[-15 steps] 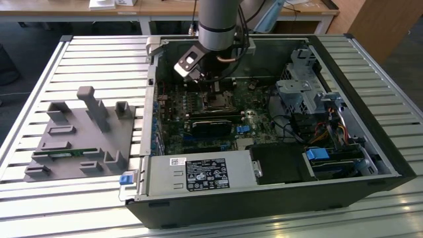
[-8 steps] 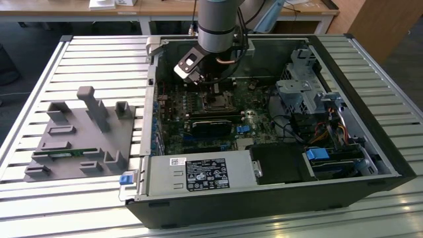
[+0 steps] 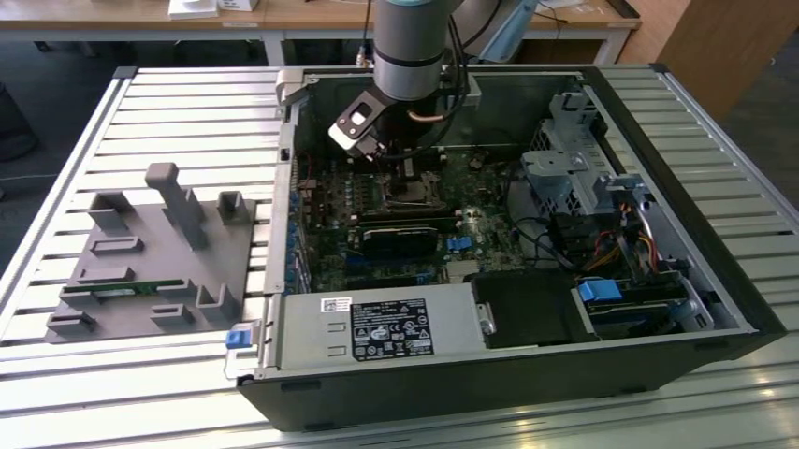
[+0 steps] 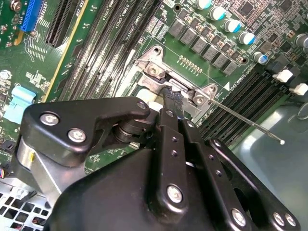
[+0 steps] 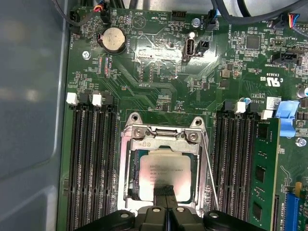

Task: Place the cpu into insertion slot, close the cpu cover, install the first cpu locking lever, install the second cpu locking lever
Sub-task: 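Close the cpu cover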

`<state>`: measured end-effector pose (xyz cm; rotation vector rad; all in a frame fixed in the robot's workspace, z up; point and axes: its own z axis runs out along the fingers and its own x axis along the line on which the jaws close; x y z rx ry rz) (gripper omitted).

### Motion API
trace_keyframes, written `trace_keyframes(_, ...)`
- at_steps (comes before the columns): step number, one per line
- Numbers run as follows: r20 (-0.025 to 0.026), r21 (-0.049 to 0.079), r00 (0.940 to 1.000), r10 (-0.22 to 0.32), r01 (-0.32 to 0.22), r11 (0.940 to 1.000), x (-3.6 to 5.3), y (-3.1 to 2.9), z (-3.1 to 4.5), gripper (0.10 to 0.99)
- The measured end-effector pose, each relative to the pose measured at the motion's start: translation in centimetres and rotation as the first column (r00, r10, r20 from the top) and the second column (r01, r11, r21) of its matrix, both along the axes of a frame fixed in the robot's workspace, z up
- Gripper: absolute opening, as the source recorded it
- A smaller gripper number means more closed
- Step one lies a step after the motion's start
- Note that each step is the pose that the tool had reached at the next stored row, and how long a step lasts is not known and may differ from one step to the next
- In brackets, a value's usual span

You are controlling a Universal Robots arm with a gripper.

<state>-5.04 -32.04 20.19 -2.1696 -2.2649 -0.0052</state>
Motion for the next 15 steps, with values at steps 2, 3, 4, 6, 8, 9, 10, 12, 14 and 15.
trace_keyframes(2,0.0000,0.000,1.0000,0.000,0.000,1.0000,0.00,0.00,-0.04,0.118)
trace_keyframes(3,-0.0001,0.000,1.0000,0.000,0.000,1.0000,0.00,0.00,-0.05,0.118)
trace_keyframes(4,0.0000,0.000,1.0000,0.000,0.000,1.0000,0.00,0.01,-0.07,0.118)
trace_keyframes(6,0.0000,0.000,1.0000,0.000,0.000,1.0000,0.01,0.09,-0.09,0.118)
trace_keyframes(8,0.0000,0.000,1.0000,0.000,0.000,1.0000,0.09,0.23,-0.10,0.118)
trace_keyframes(9,0.0000,0.000,1.0000,0.000,0.000,1.0000,0.13,0.31,-0.11,0.118)
trace_keyframes(10,0.0001,0.000,1.0000,0.000,0.000,1.0000,0.17,0.41,-0.12,0.118)
trace_keyframes(12,0.0001,0.000,1.0000,0.000,0.000,1.0000,0.23,0.58,-0.13,0.118)
trace_keyframes(14,0.0000,0.000,1.0000,0.000,0.000,1.0000,0.27,0.69,-0.13,0.118)
trace_keyframes(15,-0.0001,0.000,1.0000,0.000,0.000,1.0000,0.29,0.71,-0.12,0.118)
